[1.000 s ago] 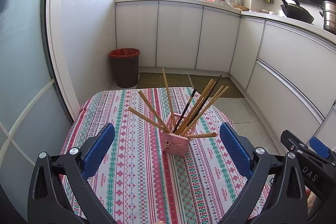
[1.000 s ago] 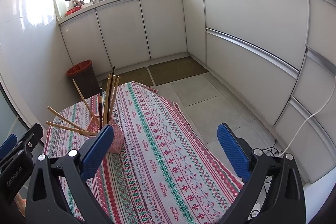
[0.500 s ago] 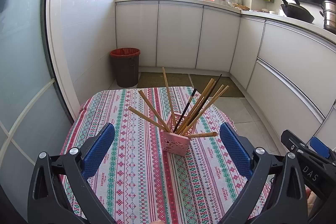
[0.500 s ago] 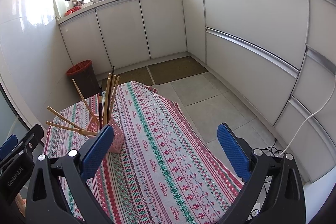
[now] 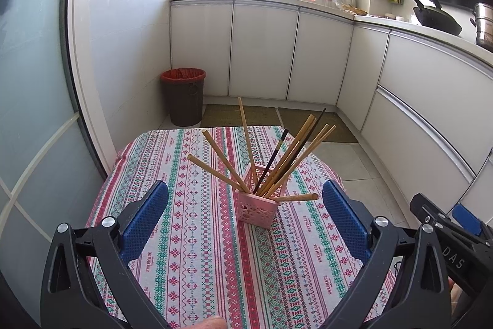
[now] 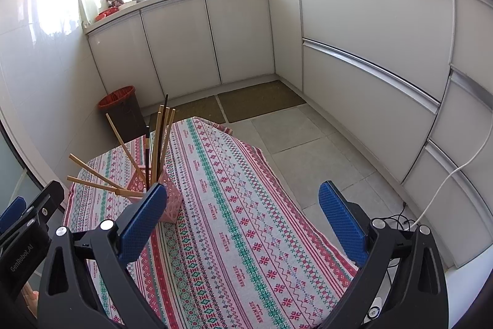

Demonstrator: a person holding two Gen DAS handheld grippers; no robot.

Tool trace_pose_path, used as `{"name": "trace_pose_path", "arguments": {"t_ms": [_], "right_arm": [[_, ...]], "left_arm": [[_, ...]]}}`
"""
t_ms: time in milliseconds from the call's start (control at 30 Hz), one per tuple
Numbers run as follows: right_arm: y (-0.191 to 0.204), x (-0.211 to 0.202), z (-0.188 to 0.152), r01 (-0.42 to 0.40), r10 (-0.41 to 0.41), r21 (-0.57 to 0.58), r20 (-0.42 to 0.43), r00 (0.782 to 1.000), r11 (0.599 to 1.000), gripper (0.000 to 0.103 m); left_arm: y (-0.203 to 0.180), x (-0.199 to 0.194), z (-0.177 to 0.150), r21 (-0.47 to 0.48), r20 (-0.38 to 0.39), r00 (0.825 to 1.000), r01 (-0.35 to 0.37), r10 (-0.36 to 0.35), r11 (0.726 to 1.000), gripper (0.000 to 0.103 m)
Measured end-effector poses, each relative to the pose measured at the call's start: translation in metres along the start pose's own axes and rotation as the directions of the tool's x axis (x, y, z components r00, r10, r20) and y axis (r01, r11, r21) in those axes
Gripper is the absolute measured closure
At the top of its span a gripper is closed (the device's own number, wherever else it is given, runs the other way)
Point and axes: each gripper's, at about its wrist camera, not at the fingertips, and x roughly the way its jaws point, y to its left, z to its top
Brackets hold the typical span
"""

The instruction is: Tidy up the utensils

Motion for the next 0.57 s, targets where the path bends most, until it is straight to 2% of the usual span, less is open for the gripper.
{"name": "trace_pose_path", "arguments": {"t_ms": [100, 233, 300, 400, 567], "right_arm": [[-0.0003, 0.0003, -0.0002, 0.000, 0.000, -0.002, -0.003, 1.000, 1.000, 0.007], [0.0005, 0.0000, 0.0000, 0.001, -0.001, -0.002, -0.003, 1.000, 1.000, 0.007], [0.0011, 0.0005, -0.0004, 0.002, -0.002, -0.003, -0.003, 1.000, 1.000, 0.007], [0.0016, 0.0021, -0.0014, 0.001, -0.001, -0.005, -0.011, 1.000, 1.000, 0.007], [0.0011, 0.0013, -0.0012, 0.003, -0.003, -0.002, -0.008, 1.000, 1.000, 0.007]], "left_arm": [[0.0017, 0.0005, 0.0004, 0.002, 0.013, 1.000, 0.018, -0.018, 1.000, 0.007], [-0.0005, -0.0015, 0.0008, 0.035, 0.035, 0.999, 0.028, -0.029, 0.999, 0.015], [-0.0026, -0.0035, 0.0005, 0.048, 0.048, 0.998, 0.030, -0.032, 0.998, 0.015], [-0.0034, -0.0045, 0.0011, 0.049, 0.052, 0.998, 0.027, -0.029, 0.998, 0.008], [-0.0018, -0.0055, 0.0038, 0.038, 0.056, 0.998, 0.005, -0.007, 0.999, 0.007]]}}
